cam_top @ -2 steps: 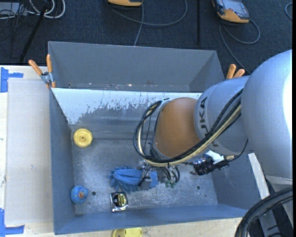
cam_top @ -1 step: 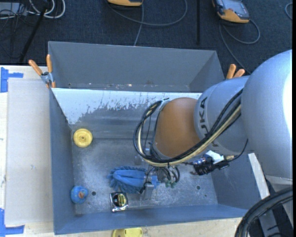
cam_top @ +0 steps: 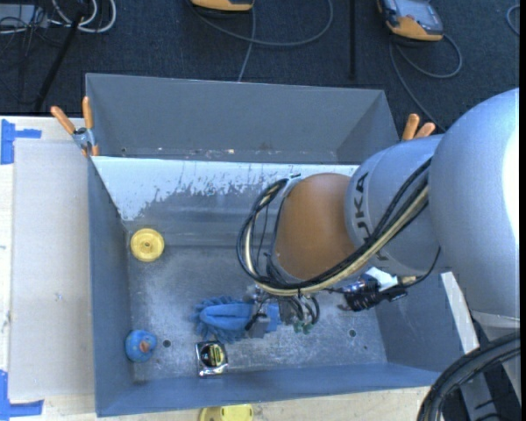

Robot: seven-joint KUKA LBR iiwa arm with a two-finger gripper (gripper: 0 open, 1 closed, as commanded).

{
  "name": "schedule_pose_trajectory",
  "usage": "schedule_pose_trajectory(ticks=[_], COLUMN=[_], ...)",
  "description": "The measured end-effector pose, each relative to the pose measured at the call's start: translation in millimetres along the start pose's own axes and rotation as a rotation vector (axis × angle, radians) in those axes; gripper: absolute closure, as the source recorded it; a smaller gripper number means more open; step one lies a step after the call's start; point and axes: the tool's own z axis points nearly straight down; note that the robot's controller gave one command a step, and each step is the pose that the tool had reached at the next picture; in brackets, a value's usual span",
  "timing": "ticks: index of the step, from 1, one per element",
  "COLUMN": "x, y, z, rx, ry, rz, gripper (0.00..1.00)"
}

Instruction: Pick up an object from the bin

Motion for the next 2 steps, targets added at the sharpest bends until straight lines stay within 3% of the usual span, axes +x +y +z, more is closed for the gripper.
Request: schedule_pose_trajectory(ticks=[1,2], x=[0.0,-14.2], y=[0.0,6.2], z=[0.0,-129.5], rx=[0.000,0.000], ry=[0.000,-0.003], rz=[0.000,-0.006], gripper=[1.00,1.00])
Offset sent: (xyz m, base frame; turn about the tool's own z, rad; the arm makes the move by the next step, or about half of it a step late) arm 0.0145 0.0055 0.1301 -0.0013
